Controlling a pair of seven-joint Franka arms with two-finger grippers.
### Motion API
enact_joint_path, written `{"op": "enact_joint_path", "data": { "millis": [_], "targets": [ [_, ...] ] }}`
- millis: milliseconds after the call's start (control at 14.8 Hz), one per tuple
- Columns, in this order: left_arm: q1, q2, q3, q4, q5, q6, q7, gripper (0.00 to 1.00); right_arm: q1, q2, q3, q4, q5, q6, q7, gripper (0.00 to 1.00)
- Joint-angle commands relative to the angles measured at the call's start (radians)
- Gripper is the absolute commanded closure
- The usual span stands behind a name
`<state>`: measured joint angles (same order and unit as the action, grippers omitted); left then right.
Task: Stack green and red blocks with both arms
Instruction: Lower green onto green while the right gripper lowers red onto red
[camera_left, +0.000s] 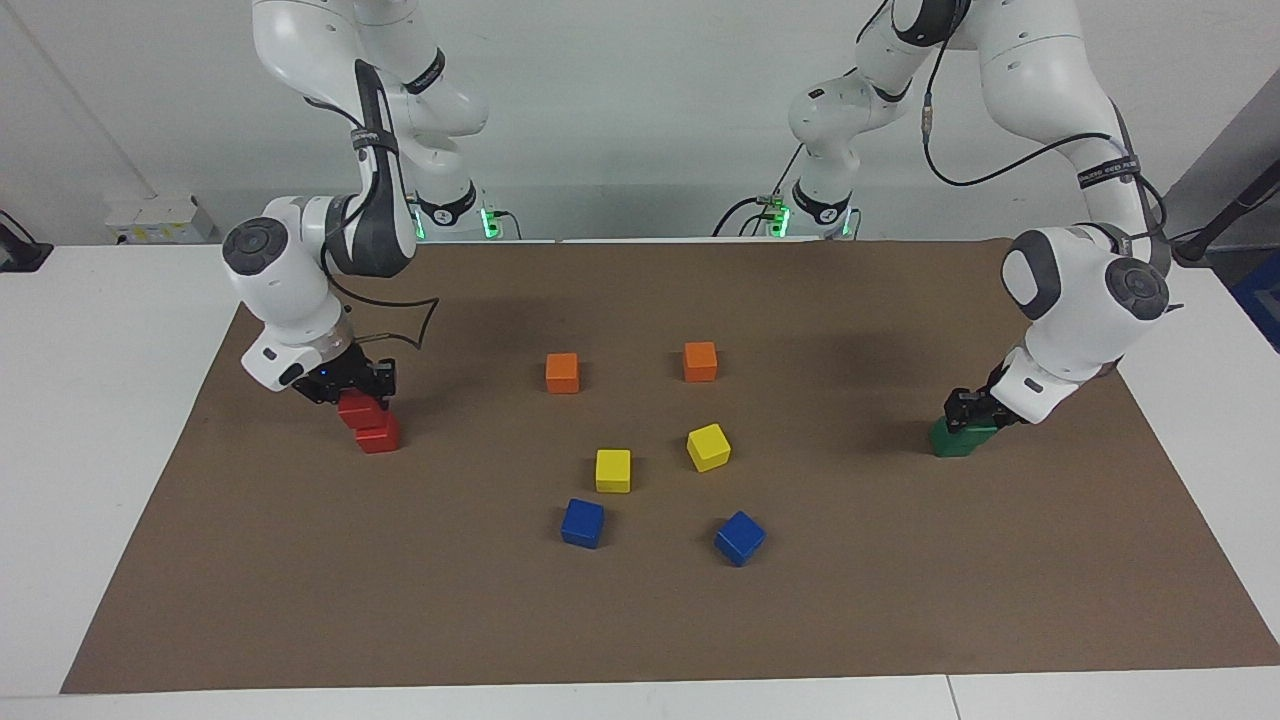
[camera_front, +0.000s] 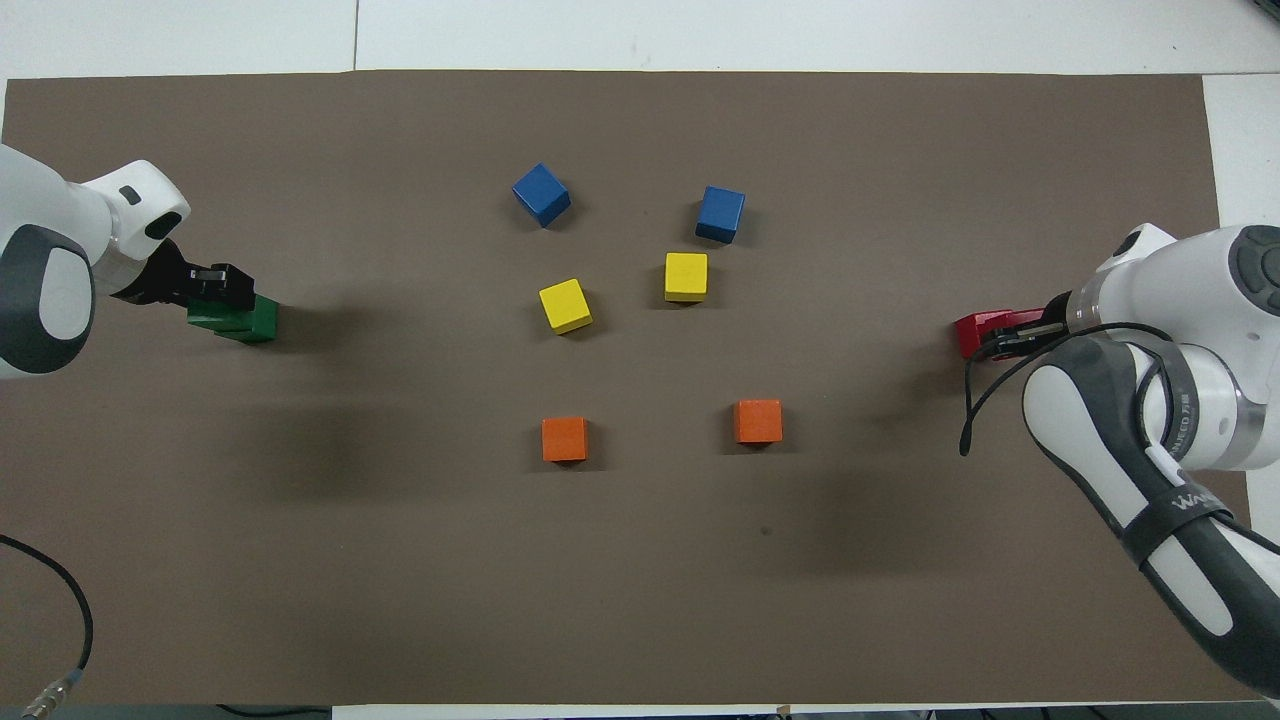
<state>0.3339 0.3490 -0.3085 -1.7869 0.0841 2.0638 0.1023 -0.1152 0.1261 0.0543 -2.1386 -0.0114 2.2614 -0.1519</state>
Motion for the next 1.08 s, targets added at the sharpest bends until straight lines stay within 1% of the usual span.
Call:
{"op": "enact_joint_path", "data": {
  "millis": [0, 135, 541, 744, 880, 1015],
  "targets": [
    [-0.003, -0.039, 0.008, -0.046, -0.017, 0.024, 0.013, 0.00, -0.014, -0.017, 0.012, -0.024, 0.008, 0.024, 0.003, 1.00],
    [-0.003, -0.042, 0.008, -0.043, -0.014, 0.016, 0.013, 0.00, -0.012, -0.017, 0.012, -0.024, 0.008, 0.024, 0.005, 1.00],
    [-0.001, -0.094, 0.008, -0.034, -0.012, -0.027, 0.013, 0.00, -0.014, -0.006, 0.012, -0.024, 0.008, 0.029, 0.003, 1.00],
    [-0.001, -0.122, 0.008, 0.013, -0.012, -0.108, 0.013, 0.00, -0.011, -0.005, 0.012, -0.023, 0.008, 0.030, 0.005, 1.00],
    [-0.001, -0.155, 0.008, 0.040, -0.012, -0.171, 0.016, 0.00, -0.009, -0.003, 0.012, -0.023, 0.008, 0.049, 0.003, 1.00],
    [-0.001, -0.212, 0.006, 0.038, -0.012, -0.206, 0.016, 0.00, -0.011, 0.001, 0.012, -0.023, 0.008, 0.063, 0.002, 1.00]
  ]
}}
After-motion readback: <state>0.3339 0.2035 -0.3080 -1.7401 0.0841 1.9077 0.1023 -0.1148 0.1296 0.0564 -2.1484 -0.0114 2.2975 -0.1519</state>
